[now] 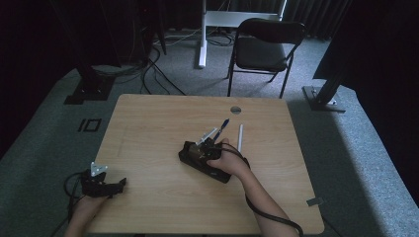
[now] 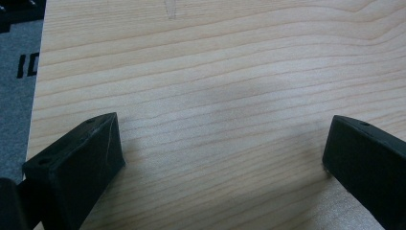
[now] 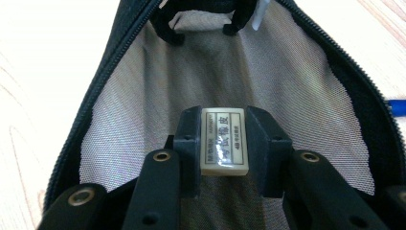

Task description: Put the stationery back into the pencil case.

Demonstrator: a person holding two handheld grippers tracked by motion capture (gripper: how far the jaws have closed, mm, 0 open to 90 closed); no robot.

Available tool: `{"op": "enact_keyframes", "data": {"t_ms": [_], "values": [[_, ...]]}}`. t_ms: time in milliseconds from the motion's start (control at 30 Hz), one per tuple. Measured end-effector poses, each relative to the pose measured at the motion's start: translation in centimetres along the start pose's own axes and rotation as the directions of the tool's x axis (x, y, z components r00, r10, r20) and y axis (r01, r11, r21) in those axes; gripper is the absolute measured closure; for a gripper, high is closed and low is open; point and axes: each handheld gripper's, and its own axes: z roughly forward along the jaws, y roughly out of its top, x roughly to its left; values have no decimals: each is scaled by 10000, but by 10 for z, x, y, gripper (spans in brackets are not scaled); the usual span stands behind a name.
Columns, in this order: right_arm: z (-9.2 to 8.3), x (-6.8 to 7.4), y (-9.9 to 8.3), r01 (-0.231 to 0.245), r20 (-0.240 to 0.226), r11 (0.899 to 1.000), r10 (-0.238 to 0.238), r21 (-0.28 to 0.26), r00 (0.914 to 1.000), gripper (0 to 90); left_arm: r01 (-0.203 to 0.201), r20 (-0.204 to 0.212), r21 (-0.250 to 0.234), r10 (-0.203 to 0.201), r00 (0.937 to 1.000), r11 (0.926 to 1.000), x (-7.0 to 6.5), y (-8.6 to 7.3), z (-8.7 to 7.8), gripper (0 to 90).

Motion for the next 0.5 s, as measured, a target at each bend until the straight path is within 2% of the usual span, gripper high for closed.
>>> {"op": "enact_keyframes", "data": {"t_ms": [500], "values": [[-13, -2, 1, -234, -114, 9986, 229, -473, 9997, 649, -9, 1, 5, 9, 10000, 10000, 0, 0, 0, 1]]}}
